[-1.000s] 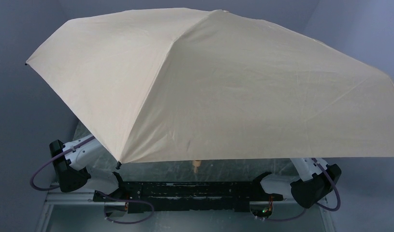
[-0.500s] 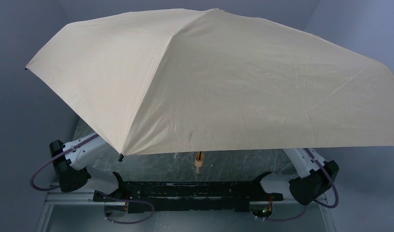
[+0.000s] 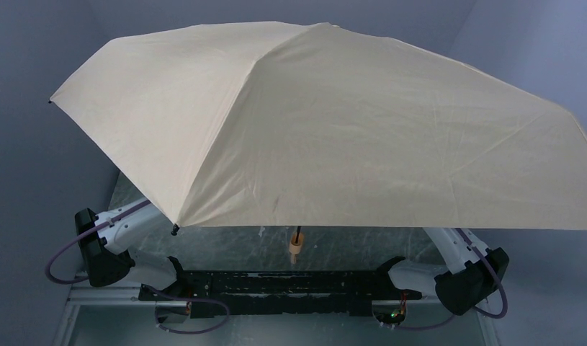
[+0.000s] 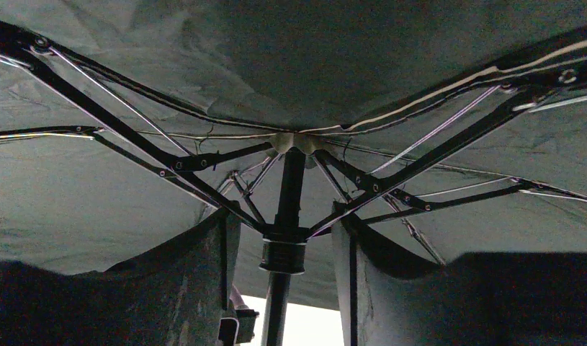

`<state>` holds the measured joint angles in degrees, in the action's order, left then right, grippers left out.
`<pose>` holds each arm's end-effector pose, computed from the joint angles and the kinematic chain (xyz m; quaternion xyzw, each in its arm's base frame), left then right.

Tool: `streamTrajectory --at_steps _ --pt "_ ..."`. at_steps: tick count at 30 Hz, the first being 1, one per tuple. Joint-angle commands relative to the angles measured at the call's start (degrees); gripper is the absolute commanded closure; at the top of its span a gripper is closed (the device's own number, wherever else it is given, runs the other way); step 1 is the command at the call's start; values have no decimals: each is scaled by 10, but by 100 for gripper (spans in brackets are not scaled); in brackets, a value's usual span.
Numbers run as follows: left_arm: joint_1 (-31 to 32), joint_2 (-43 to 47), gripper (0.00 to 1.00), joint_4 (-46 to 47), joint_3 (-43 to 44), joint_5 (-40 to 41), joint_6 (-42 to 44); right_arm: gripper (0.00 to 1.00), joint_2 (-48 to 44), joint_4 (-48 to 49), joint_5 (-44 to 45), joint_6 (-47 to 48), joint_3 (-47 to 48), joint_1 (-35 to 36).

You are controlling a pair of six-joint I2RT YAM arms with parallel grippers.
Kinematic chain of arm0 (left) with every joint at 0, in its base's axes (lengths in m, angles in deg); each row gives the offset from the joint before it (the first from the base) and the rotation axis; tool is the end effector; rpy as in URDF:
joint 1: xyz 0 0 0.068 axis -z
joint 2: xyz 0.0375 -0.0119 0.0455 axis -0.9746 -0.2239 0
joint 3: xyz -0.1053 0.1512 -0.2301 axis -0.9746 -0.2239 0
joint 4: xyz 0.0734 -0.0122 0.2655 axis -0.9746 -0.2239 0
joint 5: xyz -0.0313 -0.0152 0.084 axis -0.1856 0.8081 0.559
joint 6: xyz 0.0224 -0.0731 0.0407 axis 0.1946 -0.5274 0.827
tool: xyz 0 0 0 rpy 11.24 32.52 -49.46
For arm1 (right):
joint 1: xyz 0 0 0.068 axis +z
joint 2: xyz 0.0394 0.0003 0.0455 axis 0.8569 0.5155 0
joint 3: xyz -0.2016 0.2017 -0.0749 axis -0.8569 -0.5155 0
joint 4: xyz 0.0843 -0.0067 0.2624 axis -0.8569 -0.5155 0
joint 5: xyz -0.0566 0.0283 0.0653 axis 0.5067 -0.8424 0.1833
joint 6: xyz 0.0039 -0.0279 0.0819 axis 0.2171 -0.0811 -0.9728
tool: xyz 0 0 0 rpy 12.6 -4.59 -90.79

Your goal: Put away the umbrella

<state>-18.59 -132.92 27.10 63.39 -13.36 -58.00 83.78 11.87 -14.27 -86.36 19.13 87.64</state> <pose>0.1840 -0.3235 0.4968 0.1878 0.5906 -0.6043 0.5008 0.2371 0.1388 0.5596 0.0323 0.3615 0.6311 0.6856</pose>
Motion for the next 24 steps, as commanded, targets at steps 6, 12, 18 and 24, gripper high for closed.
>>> streamTrajectory --at_steps 6,12,18,24 --pt "1 24 95 53 5 -2 12 53 -15 -23 -35 -3 -19 5" --pt "1 28 95 51 4 6 12 51 -18 -19 -48 -10 -31 4" --pt "1 40 95 50 -3 27 12 40 -52 -42 -40 4 -60 5" --pt "1 40 95 54 -7 24 8 40 -63 -48 -39 7 -67 5"
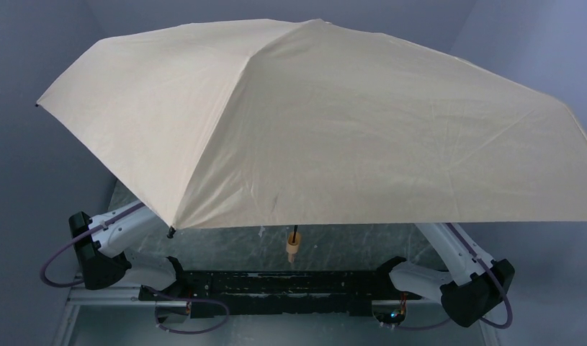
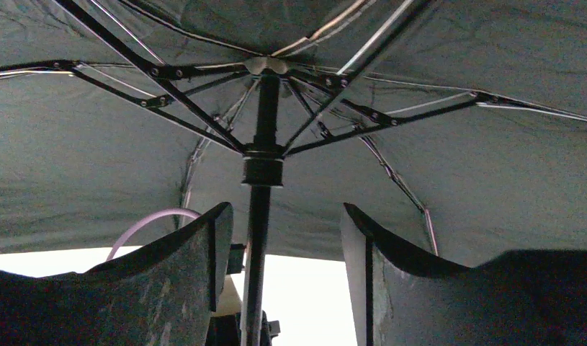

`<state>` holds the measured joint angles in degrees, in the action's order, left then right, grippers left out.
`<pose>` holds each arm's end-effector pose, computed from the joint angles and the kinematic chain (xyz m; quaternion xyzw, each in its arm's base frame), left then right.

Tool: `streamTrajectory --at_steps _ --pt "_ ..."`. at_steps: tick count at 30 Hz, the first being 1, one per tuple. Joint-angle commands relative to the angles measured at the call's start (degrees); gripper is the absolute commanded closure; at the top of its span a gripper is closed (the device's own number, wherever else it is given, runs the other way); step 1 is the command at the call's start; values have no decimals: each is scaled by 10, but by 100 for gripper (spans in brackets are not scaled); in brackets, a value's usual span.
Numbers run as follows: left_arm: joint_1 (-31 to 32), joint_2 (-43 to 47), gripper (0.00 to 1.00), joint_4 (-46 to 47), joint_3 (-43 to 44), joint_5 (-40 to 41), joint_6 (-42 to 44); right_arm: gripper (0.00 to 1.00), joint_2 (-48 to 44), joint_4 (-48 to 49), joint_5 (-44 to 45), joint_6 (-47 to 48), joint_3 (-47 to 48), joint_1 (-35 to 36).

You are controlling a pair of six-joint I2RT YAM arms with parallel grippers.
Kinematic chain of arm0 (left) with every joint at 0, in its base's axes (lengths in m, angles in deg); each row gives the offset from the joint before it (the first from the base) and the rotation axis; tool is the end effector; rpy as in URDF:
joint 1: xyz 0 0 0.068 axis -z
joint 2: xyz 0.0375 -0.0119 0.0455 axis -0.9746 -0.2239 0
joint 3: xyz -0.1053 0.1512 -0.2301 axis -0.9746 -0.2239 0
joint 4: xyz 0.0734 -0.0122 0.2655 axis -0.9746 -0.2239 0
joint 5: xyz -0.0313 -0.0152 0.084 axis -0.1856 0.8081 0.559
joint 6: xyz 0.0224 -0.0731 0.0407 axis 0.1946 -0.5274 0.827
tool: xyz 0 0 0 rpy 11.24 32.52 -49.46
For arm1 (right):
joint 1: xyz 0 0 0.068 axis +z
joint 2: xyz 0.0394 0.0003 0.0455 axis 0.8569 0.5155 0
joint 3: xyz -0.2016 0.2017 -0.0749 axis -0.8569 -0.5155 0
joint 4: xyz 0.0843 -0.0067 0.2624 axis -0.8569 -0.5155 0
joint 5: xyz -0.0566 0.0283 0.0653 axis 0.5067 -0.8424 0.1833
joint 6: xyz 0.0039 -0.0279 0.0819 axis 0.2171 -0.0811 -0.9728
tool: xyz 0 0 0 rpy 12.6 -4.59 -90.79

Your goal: Put away the umbrella

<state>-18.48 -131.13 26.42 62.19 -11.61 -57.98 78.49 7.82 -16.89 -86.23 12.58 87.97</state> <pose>0.1806 -0.3149 0.4976 0.1770 0.5942 -0.5985 0.5074 0.2231 0.1368 0.5331 0.0205 0.4071 0.6282 0.6627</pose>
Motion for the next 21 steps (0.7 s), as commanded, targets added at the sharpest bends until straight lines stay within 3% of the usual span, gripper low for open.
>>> streamTrajectory --at_steps 1,21 --pt "0 20 95 60 6 4 8 41 -9 -8 -14 5 1 2" --pt "-1 5 95 61 9 -16 6 42 65 46 -41 -48 79 1"
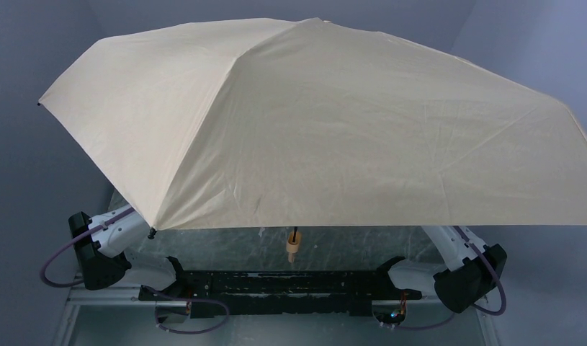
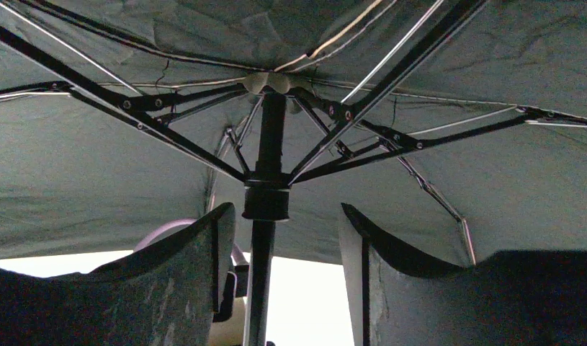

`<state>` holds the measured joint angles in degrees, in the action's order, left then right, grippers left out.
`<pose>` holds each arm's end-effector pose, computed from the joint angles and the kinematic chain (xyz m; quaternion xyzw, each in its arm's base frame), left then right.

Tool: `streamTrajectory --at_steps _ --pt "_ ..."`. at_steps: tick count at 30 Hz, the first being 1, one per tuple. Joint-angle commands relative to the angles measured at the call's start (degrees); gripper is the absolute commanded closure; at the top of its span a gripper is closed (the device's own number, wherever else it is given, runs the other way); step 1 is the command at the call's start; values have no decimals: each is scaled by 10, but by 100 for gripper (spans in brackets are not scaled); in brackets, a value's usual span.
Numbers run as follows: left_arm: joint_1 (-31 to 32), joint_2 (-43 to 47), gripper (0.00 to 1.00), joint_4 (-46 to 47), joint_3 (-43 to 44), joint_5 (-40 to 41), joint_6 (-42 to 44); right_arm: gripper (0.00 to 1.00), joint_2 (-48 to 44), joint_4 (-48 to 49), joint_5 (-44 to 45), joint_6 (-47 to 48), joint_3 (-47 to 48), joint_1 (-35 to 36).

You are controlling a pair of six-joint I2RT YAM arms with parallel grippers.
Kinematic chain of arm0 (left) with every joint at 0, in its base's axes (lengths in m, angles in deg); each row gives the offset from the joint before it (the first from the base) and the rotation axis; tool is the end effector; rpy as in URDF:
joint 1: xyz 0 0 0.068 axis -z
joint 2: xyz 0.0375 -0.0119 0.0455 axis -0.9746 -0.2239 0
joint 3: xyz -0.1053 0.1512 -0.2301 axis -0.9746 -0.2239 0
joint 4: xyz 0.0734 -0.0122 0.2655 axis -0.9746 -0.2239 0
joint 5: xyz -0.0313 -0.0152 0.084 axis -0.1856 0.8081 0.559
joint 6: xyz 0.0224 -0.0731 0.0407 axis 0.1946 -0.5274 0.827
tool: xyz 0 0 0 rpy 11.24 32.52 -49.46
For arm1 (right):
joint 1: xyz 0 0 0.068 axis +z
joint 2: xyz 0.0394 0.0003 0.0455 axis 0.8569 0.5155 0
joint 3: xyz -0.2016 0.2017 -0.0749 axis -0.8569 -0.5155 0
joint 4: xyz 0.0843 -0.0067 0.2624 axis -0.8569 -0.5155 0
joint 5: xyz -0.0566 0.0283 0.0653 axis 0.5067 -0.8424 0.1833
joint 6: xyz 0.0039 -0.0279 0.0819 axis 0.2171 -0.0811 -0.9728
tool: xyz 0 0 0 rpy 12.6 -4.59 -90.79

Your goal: Put away the umbrella

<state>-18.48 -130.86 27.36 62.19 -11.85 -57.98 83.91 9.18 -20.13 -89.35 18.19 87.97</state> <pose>0.1790 -0.3129 0.5016 0.1773 0.5855 -0.6037 0.5112 0.2396 0.1508 0.5473 0.0028 0.3999 0.6555 0.6407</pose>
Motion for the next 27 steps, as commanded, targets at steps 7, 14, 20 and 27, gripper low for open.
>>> streamTrajectory --at_steps 7,14,20,27 --pt "-1 -2 95 49 12 -16 7 43 32 48 -4 -26 42 2" --pt "0 1 95 51 4 -15 9 48 51 58 2 -26 63 1" --pt "-1 6 95 48 0 -11 13 54 61 65 8 -28 72 1" --pt "-1 7 95 46 -2 -8 16 100 58 57 -6 8 73 1"
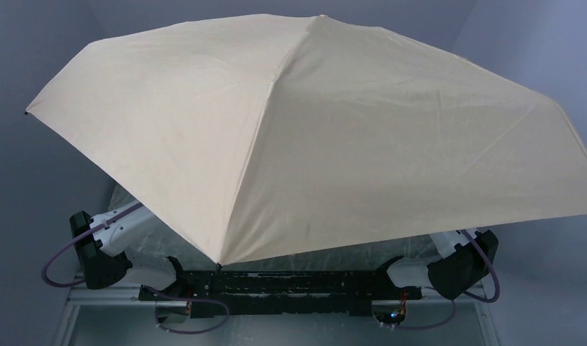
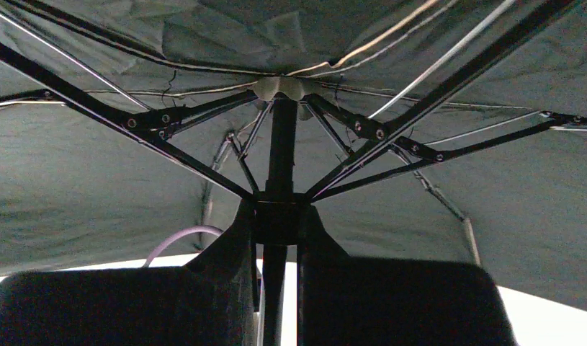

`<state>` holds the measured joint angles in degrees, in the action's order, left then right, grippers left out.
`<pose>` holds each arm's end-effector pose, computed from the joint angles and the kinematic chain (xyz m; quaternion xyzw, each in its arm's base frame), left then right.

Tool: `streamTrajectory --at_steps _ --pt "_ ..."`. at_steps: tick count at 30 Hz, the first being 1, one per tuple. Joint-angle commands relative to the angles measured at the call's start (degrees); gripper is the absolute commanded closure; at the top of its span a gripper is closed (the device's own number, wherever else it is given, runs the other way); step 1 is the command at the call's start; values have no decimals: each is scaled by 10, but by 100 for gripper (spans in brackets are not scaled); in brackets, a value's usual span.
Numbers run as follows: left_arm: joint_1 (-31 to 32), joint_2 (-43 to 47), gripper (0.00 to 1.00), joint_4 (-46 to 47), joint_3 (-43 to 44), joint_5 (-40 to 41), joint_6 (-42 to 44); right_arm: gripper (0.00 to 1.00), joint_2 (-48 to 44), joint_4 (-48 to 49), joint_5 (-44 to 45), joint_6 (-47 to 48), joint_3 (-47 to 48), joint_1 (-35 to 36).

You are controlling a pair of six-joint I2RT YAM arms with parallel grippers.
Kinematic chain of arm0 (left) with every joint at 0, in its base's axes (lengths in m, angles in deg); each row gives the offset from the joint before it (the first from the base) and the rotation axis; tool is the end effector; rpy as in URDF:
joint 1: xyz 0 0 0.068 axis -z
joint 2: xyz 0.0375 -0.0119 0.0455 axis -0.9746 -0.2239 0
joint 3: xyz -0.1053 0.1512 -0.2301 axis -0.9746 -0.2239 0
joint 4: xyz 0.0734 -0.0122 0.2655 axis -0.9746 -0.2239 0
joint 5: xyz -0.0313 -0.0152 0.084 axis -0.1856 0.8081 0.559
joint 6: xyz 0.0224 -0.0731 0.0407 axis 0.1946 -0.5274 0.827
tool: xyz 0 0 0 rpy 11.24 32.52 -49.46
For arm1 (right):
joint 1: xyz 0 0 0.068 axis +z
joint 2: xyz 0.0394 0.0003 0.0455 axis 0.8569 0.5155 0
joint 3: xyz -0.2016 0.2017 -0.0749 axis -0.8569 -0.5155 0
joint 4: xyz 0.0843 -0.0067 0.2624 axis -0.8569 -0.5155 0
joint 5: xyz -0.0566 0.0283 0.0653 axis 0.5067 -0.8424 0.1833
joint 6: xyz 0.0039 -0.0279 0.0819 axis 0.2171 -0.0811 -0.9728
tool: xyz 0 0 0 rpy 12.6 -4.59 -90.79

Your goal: Put away the umbrella

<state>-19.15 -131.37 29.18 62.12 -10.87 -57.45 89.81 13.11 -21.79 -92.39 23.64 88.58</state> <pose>0.1851 -0.3122 0.5027 0.1686 0.5789 -0.5993 0.5265 0.2558 0.1659 0.5605 -0.0104 0.3760 0.6842 0.6248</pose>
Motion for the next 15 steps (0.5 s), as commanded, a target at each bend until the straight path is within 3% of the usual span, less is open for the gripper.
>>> streamTrajectory --at_steps 1,9,15 --pt "6 12 95 28 -1 -18 11 100 -5 15 0 53 17 -5" --pt "4 17 95 28 -3 3 10 100 -61 -10 18 71 -110 20" --pt "-9 28 95 27 -10 20 12 100 -130 -62 129 93 -182 39"
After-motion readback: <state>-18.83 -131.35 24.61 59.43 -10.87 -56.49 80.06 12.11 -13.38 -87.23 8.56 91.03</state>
